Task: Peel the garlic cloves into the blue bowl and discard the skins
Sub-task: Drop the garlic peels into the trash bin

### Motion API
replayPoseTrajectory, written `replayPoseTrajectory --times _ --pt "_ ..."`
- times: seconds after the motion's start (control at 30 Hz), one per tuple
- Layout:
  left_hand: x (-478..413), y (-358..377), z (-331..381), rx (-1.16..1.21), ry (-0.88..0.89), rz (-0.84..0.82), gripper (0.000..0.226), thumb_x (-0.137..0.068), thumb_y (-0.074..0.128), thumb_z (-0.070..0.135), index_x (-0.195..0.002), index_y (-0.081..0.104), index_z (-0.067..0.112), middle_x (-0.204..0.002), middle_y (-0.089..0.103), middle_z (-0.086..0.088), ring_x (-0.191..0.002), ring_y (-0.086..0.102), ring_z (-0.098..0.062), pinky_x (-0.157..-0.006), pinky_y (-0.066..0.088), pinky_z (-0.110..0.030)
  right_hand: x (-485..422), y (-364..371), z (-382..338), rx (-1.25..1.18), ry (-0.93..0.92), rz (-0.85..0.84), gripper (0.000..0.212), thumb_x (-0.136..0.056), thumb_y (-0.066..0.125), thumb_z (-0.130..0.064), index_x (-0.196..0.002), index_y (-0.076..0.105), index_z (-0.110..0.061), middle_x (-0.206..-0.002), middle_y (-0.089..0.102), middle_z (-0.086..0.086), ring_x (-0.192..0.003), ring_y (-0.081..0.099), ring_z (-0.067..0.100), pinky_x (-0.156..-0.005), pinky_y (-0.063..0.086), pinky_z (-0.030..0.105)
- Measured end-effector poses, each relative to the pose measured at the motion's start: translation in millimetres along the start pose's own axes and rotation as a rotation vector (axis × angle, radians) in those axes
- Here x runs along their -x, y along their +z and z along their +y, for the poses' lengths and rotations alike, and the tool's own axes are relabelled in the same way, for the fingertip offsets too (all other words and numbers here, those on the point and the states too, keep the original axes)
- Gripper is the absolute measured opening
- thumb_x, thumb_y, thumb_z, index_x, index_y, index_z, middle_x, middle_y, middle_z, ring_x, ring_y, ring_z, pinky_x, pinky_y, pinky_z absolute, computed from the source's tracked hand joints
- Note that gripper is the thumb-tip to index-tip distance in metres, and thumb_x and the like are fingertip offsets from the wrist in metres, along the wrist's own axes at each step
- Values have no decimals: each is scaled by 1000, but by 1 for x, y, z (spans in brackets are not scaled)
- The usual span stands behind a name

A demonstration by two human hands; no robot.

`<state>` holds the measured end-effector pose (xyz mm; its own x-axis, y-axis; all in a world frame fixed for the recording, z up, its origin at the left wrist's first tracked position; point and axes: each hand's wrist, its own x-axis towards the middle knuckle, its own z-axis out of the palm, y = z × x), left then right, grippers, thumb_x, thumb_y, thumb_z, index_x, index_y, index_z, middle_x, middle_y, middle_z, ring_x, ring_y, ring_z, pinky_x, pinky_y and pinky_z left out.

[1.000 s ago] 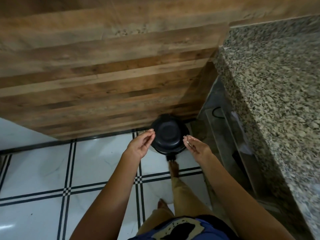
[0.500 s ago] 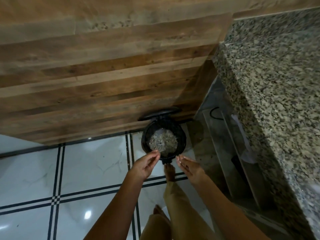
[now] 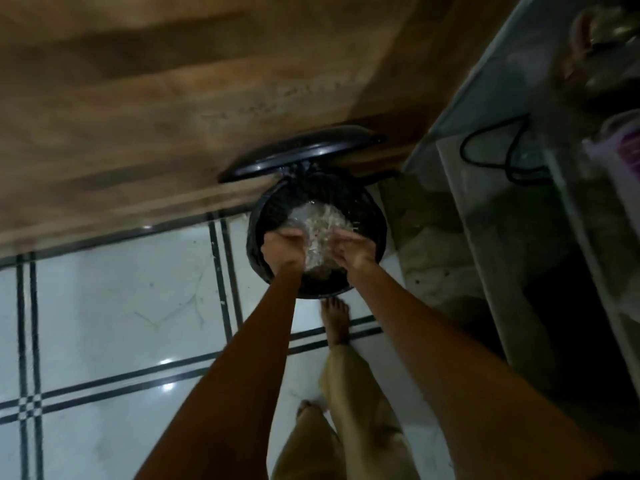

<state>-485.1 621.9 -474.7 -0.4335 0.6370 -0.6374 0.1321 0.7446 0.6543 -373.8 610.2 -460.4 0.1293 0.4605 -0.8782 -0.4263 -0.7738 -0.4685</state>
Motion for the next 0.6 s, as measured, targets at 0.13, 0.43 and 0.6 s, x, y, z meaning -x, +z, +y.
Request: replayPoseTrajectory --times 0.13,0.43,0.6 --pt "2 10 -2 -284 136 25 20 -82 69 21 -89 71 3 -94 71 -10 -92 66 -25 -80 51 -32 -16 7 0 355 -198 108 30 -81 70 -19 -102 68 1 -109 66 16 -101 62 29 -97 47 40" --pt "0 3 8 -387 291 -12 14 -84 62 11 -93 70 4 -99 69 -16 -95 64 -30 -84 51 -35 -12 11 -9 720 -390 228 11 -85 62 -16 -88 72 -19 -103 68 12 -96 62 29 -83 51 31" --pt "-7 -1 -1 -448 289 -117 28 -88 52 2 -106 71 9 -109 68 -15 -103 63 -29 -91 49 -31 -14 4 -3 732 -340 181 10 -79 68 -14 -83 71 -23 -104 69 9 -97 64 27 -87 52 34"
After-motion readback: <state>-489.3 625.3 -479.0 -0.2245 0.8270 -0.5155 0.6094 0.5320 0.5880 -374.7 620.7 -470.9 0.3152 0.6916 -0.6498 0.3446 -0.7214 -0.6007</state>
